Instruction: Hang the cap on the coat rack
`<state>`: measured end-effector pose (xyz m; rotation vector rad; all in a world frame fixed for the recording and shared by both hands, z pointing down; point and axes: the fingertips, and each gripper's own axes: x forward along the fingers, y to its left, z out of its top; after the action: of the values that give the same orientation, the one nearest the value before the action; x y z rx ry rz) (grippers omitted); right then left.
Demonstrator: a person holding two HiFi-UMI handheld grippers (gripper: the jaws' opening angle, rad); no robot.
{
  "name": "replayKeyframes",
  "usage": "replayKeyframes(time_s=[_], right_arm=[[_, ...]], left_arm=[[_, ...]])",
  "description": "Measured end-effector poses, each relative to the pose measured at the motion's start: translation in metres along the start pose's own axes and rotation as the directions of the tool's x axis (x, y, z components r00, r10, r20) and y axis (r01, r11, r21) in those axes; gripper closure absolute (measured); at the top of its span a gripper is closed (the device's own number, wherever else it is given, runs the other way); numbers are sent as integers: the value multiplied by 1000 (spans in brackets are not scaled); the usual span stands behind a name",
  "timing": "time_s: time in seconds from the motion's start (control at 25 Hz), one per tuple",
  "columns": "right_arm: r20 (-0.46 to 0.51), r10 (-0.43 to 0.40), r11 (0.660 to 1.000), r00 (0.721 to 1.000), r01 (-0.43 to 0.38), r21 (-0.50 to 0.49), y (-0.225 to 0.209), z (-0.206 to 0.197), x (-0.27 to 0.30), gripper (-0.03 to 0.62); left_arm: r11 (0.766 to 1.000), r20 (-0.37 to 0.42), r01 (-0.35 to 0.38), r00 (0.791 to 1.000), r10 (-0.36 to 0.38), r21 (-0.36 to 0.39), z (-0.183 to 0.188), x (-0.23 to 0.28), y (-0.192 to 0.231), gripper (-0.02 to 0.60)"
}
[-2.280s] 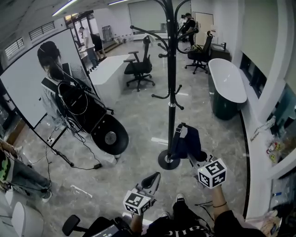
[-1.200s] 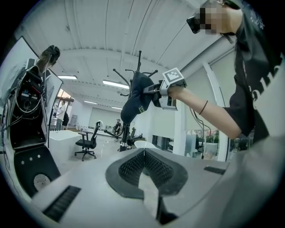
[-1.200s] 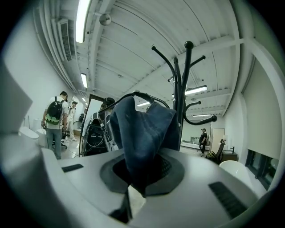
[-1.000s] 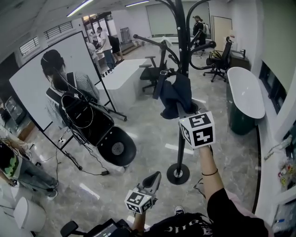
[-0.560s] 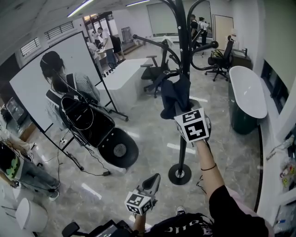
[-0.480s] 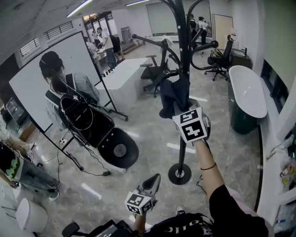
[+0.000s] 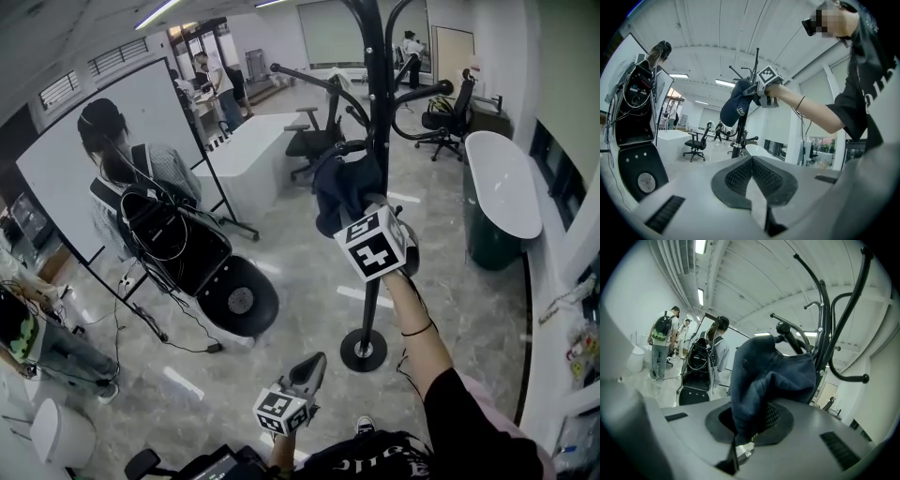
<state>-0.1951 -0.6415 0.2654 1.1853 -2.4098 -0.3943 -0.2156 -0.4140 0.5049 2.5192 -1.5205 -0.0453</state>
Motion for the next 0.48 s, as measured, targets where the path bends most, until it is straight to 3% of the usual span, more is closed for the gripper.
replayKeyframes(time_s=[0.48], right_arm=[[-12, -9, 990, 1000, 10, 139, -6, -42, 23, 562]], left_arm=[[1000, -14, 4, 1000, -5, -18, -3, -6, -3, 578]])
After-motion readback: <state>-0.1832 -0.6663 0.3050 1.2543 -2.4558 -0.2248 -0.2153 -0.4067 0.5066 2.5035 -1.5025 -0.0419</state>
